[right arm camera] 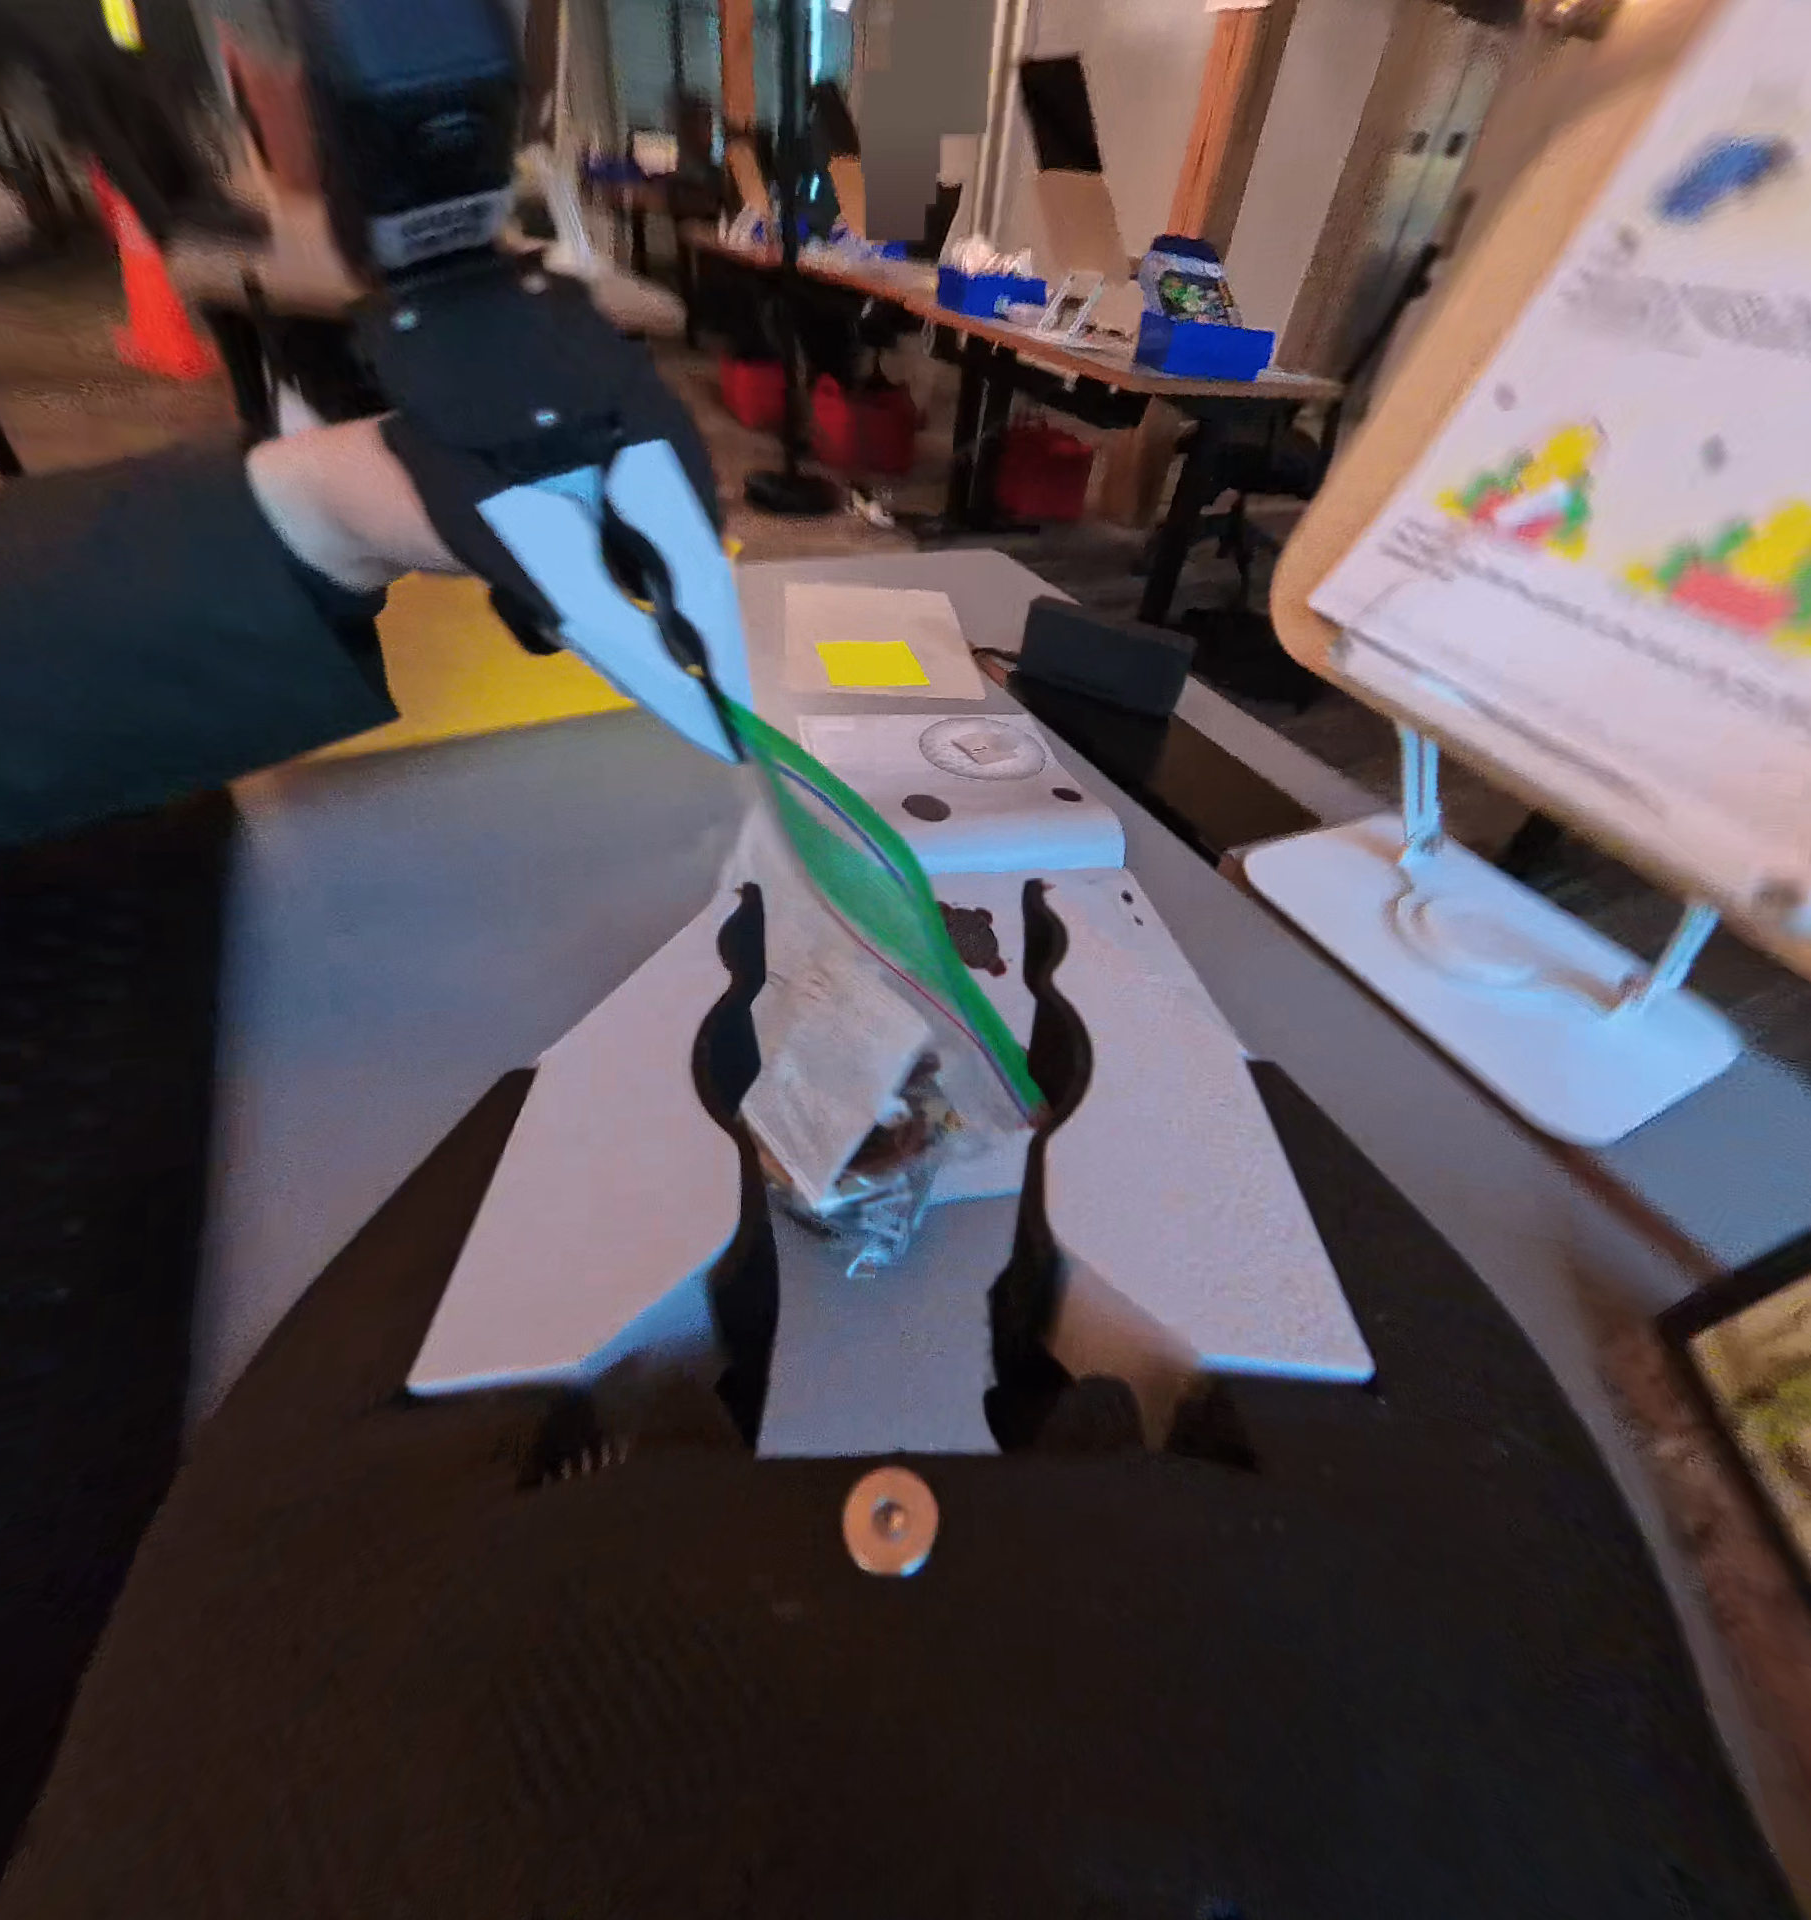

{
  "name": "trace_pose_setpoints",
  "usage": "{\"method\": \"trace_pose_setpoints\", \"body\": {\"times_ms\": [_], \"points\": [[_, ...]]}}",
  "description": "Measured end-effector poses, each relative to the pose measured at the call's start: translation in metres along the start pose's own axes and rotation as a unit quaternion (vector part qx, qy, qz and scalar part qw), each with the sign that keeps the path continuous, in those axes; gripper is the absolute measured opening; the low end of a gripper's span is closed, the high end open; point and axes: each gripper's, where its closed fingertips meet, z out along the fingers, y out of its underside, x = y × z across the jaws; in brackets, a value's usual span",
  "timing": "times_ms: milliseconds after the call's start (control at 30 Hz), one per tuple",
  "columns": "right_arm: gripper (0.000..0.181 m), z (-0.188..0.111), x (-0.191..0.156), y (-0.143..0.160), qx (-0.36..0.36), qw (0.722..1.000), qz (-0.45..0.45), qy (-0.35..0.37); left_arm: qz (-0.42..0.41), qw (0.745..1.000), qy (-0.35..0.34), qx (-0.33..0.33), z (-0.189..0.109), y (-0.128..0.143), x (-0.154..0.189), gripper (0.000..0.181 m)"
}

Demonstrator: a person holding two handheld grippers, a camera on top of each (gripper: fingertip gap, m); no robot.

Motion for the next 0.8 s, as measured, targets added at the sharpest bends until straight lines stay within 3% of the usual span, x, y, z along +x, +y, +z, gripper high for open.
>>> {"method": "trace_pose_setpoints", "body": {"times_ms": [67, 167, 367, 600, 800], "points": [[0.051, 0.020, -0.035, -0.018, -0.058, 0.994, -0.094, -0.021, 0.010, 1.000, -0.011, 0.000, -0.005, 0.005, -0.001, 0.000], [0.050, 0.066, -0.063, -0.017, -0.175, 0.958, -0.219, -0.055, 0.021, 0.999, -0.022, 0.021, -0.011, 0.009, 0.002, 0.000], [0.030, 0.130, -0.073, -0.012, -0.281, 0.915, -0.252, -0.141, 0.048, 0.997, -0.036, 0.042, -0.022, 0.023, 0.011, 0.000], [0.021, 0.147, -0.079, 0.012, -0.386, 0.862, -0.275, -0.178, 0.039, 0.997, -0.033, 0.064, -0.028, 0.027, 0.010, 0.000], [0.017, 0.154, -0.080, 0.021, -0.415, 0.844, -0.287, -0.183, 0.045, 0.996, -0.037, 0.065, -0.030, 0.029, 0.010, 0.000]]}}
